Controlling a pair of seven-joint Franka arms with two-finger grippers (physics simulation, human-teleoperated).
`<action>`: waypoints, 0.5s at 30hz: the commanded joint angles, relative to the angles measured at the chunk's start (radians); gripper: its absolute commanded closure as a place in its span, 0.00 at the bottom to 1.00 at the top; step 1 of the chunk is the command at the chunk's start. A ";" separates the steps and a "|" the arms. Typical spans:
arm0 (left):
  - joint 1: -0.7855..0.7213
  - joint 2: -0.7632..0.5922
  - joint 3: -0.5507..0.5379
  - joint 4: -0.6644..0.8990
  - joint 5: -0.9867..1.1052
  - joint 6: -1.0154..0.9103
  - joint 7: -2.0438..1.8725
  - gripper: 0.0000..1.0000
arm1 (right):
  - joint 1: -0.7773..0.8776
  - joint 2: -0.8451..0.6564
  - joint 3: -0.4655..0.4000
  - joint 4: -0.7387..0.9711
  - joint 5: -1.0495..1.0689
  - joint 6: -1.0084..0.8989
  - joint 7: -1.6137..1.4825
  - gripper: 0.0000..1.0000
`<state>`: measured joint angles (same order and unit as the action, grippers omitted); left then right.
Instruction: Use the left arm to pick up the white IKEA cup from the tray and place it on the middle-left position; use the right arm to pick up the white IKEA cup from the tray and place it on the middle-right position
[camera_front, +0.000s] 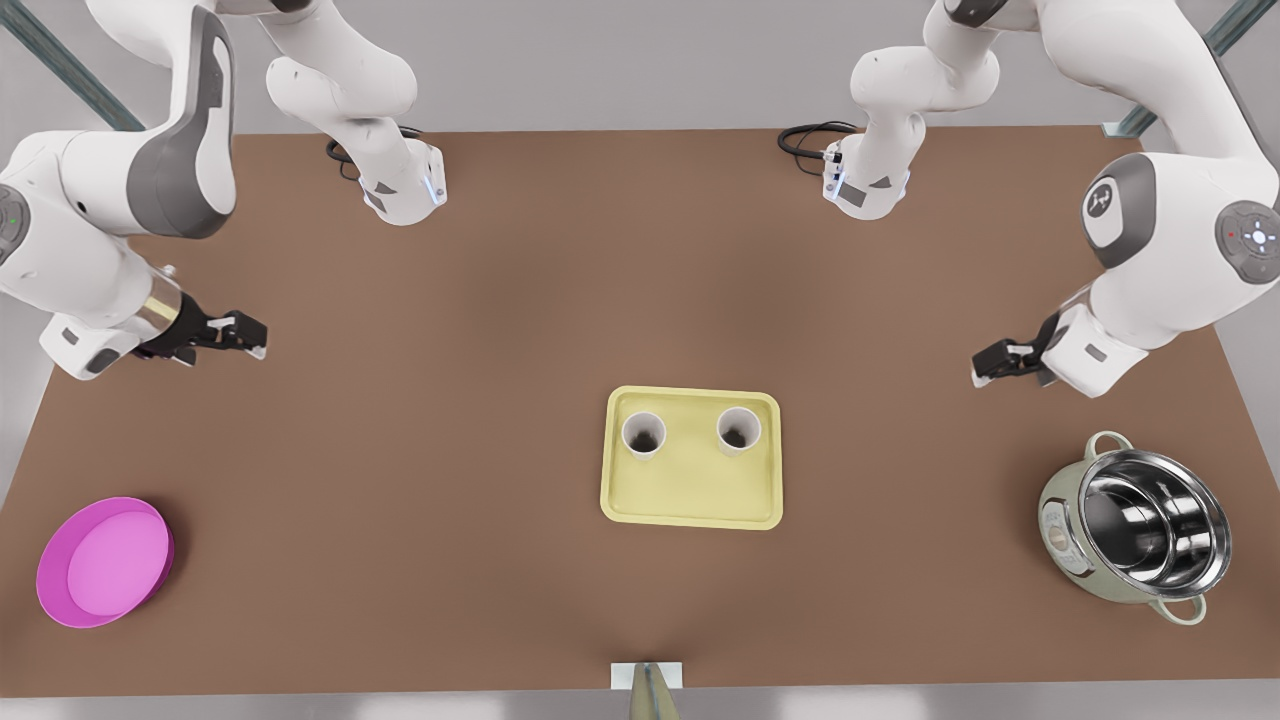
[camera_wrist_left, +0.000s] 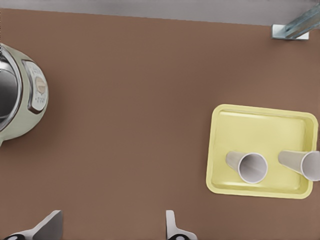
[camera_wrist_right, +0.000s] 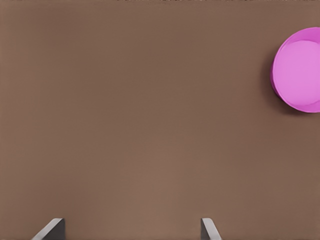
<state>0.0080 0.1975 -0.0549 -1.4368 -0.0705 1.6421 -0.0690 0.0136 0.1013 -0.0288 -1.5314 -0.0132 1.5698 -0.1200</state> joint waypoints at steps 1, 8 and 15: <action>-0.006 0.002 -0.003 -0.001 -0.002 0.042 -0.060 0.00 | 0.002 0.005 0.000 0.000 0.002 0.023 -0.079 0.00; -0.008 0.057 -0.005 0.056 0.017 0.062 0.124 0.00 | 0.106 0.106 0.012 0.000 -0.001 0.145 -0.060 0.00; -0.010 0.085 -0.002 0.055 0.058 0.055 0.123 0.00 | 0.523 0.380 0.018 0.128 -0.008 0.342 0.873 0.00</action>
<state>0.0007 0.2833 -0.0566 -1.3833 -0.0224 1.6899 -0.0269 0.5024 0.4523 -0.0106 -1.4329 -0.0197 1.7994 0.0423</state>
